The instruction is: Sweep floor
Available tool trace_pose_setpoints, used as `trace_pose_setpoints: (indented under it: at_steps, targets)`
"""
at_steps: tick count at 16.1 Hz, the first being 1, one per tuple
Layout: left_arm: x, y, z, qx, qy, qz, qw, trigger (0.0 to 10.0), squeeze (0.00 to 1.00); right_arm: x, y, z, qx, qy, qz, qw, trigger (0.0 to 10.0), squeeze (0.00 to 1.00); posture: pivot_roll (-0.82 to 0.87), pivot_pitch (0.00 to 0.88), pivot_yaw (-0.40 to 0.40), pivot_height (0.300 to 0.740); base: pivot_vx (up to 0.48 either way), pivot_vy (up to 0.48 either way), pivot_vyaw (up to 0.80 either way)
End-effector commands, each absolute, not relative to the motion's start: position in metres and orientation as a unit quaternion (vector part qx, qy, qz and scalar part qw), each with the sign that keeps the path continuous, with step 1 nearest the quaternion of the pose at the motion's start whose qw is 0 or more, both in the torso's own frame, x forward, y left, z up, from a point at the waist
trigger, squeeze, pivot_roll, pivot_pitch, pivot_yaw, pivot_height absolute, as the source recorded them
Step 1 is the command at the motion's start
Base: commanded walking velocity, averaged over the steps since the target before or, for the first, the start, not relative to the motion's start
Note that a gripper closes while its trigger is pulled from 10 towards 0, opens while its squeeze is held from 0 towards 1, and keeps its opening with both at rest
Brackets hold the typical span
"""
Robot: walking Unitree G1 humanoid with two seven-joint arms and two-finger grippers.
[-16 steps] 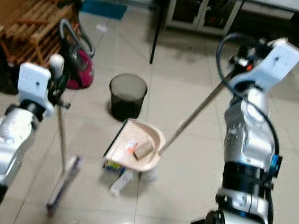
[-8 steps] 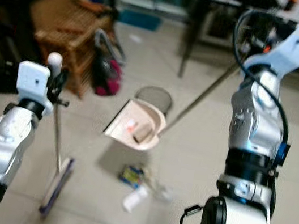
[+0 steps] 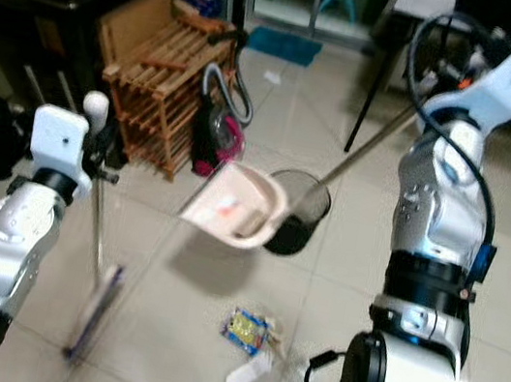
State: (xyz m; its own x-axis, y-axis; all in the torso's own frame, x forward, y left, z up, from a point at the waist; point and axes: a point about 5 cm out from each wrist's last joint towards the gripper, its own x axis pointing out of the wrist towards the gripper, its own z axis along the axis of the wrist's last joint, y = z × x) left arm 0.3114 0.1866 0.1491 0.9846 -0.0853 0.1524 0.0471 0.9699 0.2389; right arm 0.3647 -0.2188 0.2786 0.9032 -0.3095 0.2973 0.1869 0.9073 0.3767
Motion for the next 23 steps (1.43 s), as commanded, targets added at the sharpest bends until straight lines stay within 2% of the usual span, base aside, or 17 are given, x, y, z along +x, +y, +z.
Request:
trace_pose_setpoints:
  at_steps: [1,5,8,17,23]
  targets:
    - [0.314,0.177,0.161,0.122,-0.107,-0.053,0.985,10.0,0.0,0.357,-0.231,0.297,0.178,-0.221,-0.146,0.948,10.0,0.0,-0.04,0.0,0.046,0.74,0.461,0.0,-0.8]
    - [0.314,0.176,0.16,0.123,-0.105,-0.058,0.985,10.0,0.0,0.356,-0.232,0.298,0.178,-0.225,-0.151,0.946,10.0,0.0,-0.04,0.0,0.047,0.74,0.464,0.0,-0.71]
    - [0.314,0.175,0.16,0.122,-0.102,-0.062,0.985,10.0,0.0,0.355,-0.237,0.297,0.181,-0.227,-0.163,0.943,10.0,0.0,-0.04,0.0,0.046,0.74,0.464,0.0,0.0]
    - [0.312,0.173,0.153,0.119,-0.081,-0.079,0.986,10.0,0.0,0.35,-0.252,0.292,0.173,-0.236,-0.213,0.932,10.0,0.0,-0.04,0.0,0.046,0.74,0.0,0.0,0.0]
    - [0.311,0.172,0.151,0.127,-0.078,-0.086,0.985,10.0,0.0,0.366,-0.235,0.283,0.161,-0.254,-0.2,0.933,10.0,0.0,-0.03,0.0,0.034,0.74,0.0,0.0,0.0]
